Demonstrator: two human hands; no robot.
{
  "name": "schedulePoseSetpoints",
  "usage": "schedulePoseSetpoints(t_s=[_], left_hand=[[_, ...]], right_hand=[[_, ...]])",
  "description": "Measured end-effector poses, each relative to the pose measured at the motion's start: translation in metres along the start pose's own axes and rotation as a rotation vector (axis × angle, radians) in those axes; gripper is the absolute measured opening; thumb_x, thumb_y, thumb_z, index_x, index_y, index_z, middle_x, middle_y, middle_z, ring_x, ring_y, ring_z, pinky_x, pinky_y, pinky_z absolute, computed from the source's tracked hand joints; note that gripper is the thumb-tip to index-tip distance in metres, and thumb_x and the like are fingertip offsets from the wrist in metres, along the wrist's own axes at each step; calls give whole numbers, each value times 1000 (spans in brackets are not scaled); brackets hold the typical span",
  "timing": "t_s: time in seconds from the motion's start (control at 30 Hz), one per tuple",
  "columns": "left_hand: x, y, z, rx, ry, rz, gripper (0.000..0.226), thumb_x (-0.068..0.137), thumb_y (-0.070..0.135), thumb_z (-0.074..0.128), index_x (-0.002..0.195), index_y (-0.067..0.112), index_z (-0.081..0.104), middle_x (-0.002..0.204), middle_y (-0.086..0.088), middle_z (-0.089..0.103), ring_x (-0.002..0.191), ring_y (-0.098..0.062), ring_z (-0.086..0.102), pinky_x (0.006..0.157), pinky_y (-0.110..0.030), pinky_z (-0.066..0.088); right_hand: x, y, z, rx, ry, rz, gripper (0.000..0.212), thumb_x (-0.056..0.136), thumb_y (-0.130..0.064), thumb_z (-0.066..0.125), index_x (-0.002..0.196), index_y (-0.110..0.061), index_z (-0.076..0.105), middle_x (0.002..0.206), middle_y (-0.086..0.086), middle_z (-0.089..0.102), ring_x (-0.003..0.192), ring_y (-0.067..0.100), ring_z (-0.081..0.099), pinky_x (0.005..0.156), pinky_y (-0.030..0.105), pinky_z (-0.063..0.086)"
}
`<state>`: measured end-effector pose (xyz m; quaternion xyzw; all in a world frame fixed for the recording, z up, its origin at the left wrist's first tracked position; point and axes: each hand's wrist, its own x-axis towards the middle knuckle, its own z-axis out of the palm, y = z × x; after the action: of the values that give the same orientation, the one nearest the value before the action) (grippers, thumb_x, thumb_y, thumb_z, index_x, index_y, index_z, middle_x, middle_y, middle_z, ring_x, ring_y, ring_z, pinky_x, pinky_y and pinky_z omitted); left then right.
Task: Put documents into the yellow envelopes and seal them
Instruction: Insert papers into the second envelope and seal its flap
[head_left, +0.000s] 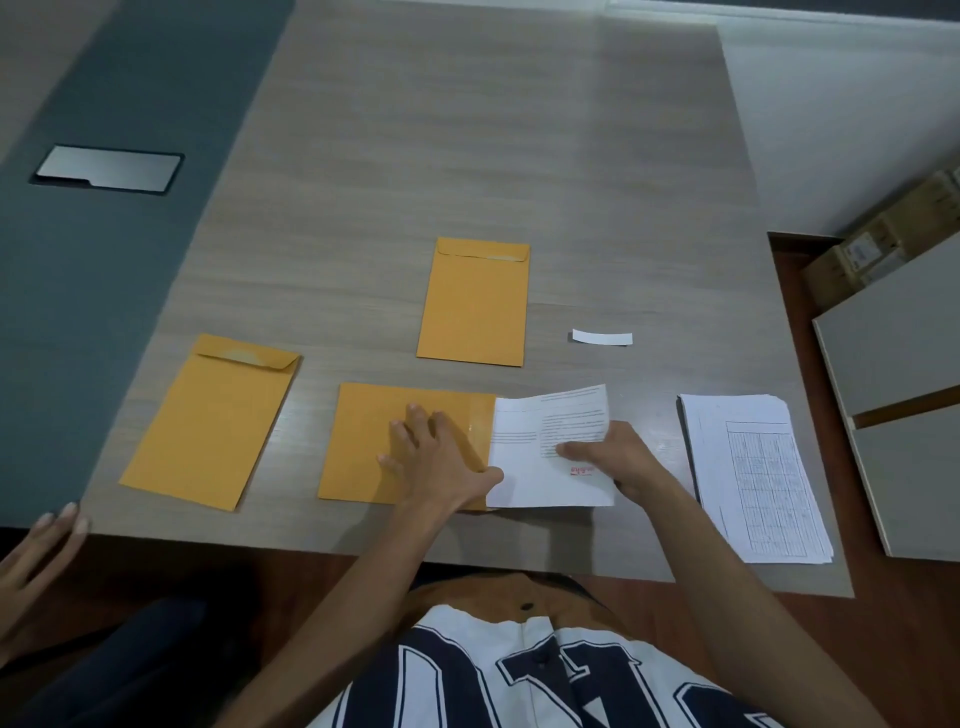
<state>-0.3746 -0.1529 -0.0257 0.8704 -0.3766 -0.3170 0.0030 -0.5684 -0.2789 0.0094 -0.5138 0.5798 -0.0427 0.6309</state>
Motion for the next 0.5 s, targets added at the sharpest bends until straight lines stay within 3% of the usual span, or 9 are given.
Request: schedulePoseSetpoints(t_s=[0.23, 0.4, 0.5], left_hand=[[-3, 1, -12, 49, 13, 32, 117, 58, 71, 67, 148, 23, 10, 159, -9, -14, 145, -40, -7, 108, -68, 23], [16, -17, -35, 361, -32, 413, 146, 47, 72, 79, 152, 27, -13, 160, -10, -22, 146, -34, -20, 117, -60, 4], [29, -22, -37, 464, -54, 509, 157, 43, 68, 84, 146, 32, -30, 161, -12, -19, 146, -33, -22, 118, -58, 3]], right_hand=[[11, 3, 36, -50, 29, -21, 29, 77, -13, 80, 104, -14, 70, 106, 1, 72, 85, 13, 69, 73, 28, 57], [16, 7, 26, -57, 102, -25, 23, 85, -16, 71, 108, -16, 70, 109, -1, 72, 89, 15, 70, 78, 35, 58], [20, 9, 26, -108, 106, -20, 23, 88, -11, 65, 110, -14, 70, 112, 2, 72, 91, 18, 70, 83, 41, 58]])
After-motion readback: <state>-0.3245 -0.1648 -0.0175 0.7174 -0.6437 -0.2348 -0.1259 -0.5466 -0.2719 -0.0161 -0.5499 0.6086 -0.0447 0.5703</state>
